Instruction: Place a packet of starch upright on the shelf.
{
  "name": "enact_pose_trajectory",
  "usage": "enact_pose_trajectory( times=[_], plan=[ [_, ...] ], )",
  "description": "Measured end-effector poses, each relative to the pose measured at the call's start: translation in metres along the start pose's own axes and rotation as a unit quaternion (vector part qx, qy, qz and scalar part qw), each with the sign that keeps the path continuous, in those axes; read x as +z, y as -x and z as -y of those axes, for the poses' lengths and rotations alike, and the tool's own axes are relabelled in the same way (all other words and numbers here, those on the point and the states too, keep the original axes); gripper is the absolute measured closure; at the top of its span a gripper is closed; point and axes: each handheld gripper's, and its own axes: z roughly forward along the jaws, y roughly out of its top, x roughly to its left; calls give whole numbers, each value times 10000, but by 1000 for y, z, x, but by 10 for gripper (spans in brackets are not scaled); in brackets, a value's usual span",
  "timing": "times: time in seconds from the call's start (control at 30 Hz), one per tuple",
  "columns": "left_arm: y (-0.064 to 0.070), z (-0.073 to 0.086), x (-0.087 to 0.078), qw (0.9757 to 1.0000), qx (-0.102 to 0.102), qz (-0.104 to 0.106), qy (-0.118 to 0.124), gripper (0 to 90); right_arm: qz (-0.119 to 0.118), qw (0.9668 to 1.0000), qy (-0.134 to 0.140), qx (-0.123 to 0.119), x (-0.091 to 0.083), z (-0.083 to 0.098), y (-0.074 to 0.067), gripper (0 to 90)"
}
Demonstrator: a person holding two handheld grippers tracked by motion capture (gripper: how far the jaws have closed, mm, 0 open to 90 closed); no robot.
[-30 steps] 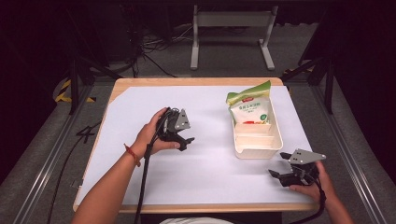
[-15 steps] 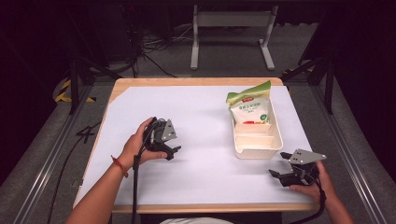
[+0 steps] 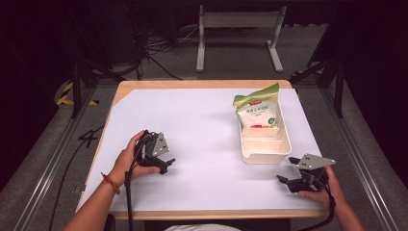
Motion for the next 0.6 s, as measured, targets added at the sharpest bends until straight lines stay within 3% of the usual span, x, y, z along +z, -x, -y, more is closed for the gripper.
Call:
enact_pose_trajectory(
  times=[0.27,0.4,0.6],
  plan=[
    [4,22,-9,9999,-118,2,-90,76,-5,10000,-13,5,0,0,-1,194],
    [6,33,-12,9997,-98,-92,-210,73,5,10000,-17,11,0,0,-1,194],
    [6,47,-19,9995,-298,-114,-72,71,26,10000,-28,-8,0,0,-1,194]
  ],
)
